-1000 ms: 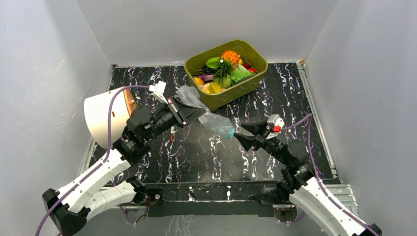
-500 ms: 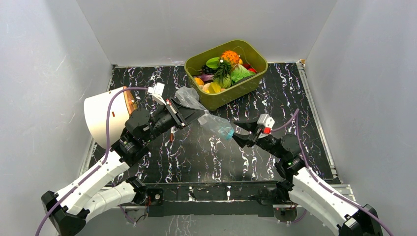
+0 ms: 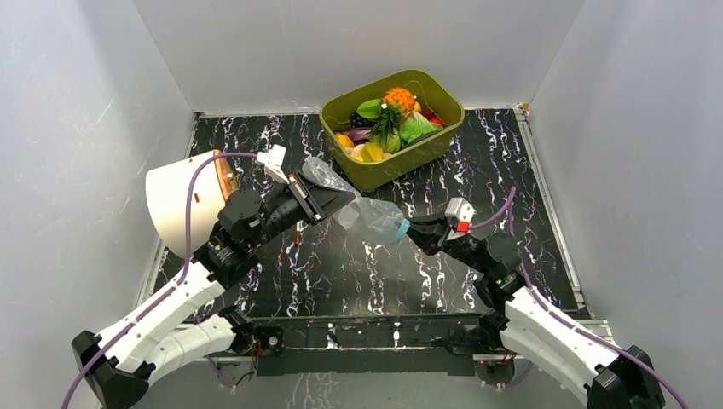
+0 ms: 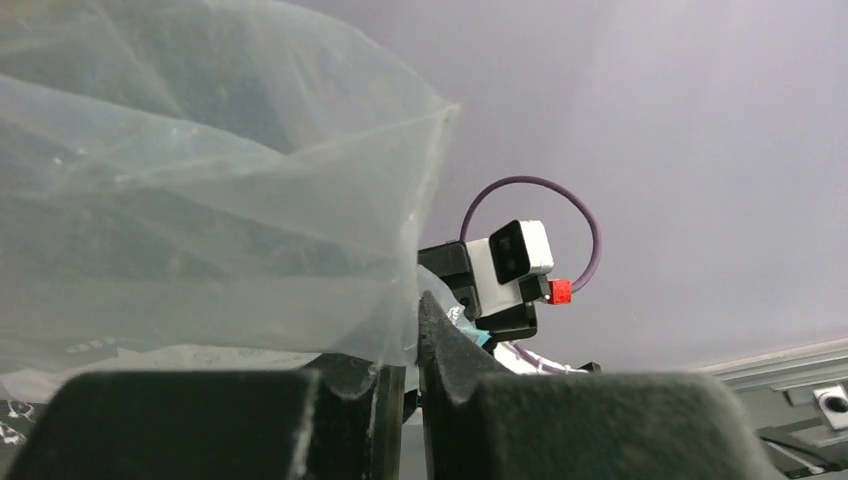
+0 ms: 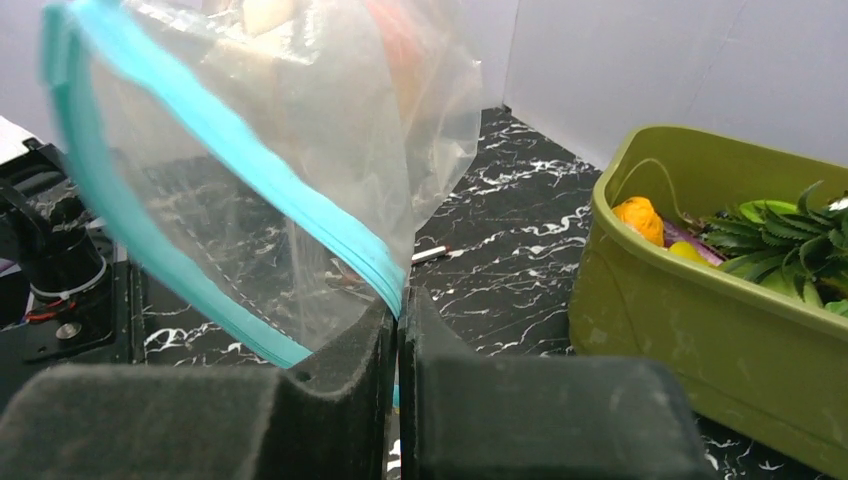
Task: Place the food in the zip-top bag and seal the zipper
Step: Pick up the zipper food storage bag at the center of the board.
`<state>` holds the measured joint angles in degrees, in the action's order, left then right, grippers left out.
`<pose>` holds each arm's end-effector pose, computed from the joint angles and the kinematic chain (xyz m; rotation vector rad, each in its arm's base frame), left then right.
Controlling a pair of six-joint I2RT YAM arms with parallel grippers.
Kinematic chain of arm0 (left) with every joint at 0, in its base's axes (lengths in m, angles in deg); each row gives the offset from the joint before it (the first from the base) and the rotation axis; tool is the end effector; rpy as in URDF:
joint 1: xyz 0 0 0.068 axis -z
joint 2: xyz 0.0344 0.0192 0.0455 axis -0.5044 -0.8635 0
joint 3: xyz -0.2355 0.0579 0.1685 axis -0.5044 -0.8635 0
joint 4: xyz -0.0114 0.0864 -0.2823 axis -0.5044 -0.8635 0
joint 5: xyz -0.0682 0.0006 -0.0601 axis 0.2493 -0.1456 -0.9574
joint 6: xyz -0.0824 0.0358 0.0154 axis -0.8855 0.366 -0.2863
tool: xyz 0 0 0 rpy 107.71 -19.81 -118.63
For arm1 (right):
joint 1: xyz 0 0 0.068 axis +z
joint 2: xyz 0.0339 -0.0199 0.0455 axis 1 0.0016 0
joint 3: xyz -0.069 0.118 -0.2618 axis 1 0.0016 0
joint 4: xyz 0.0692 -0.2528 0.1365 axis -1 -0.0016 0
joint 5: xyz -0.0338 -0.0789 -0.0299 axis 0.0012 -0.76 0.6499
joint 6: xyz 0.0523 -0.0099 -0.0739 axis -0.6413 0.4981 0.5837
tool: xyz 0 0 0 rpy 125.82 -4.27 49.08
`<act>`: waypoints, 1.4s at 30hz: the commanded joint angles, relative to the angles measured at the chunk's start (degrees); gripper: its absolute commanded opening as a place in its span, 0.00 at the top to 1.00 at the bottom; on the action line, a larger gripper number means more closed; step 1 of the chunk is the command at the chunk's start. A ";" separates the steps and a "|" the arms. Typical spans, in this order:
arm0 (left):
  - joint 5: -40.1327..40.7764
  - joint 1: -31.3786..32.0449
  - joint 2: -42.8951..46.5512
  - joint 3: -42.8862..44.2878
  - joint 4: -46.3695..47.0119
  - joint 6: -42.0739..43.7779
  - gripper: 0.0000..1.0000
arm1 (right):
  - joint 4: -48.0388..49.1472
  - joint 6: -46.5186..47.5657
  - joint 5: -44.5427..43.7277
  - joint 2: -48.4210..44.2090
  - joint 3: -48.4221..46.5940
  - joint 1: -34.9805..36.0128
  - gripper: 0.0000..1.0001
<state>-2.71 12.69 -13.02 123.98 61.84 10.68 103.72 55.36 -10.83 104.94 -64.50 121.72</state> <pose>0.1851 -0.1921 0.4068 -0.0820 1.6158 -1.5868 0.1658 0.1493 0.2697 -0.7611 1.1888 0.8434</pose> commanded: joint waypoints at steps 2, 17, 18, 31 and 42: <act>2.06 0.34 2.22 1.43 -3.01 4.07 0.71 | -2.53 -2.90 0.53 -1.56 -1.93 0.27 1.00; 5.92 0.35 1.60 11.33 -26.81 27.47 0.14 | -38.15 -21.13 -2.06 -3.99 -18.39 0.27 1.00; 5.20 0.35 1.05 11.92 -27.99 28.47 0.13 | -39.82 -21.44 -2.27 -4.40 -19.03 0.27 1.00; -7.39 0.35 -1.03 10.84 -26.64 32.56 0.16 | -50.01 -34.89 -7.80 -4.13 -26.10 0.22 1.00; -10.20 0.35 -7.03 7.79 -23.24 30.67 0.20 | -49.31 -52.02 -11.26 3.35 -28.44 0.27 1.00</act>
<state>-10.95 12.69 -18.94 133.33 35.88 41.72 52.10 11.17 -20.73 106.18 -91.06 121.74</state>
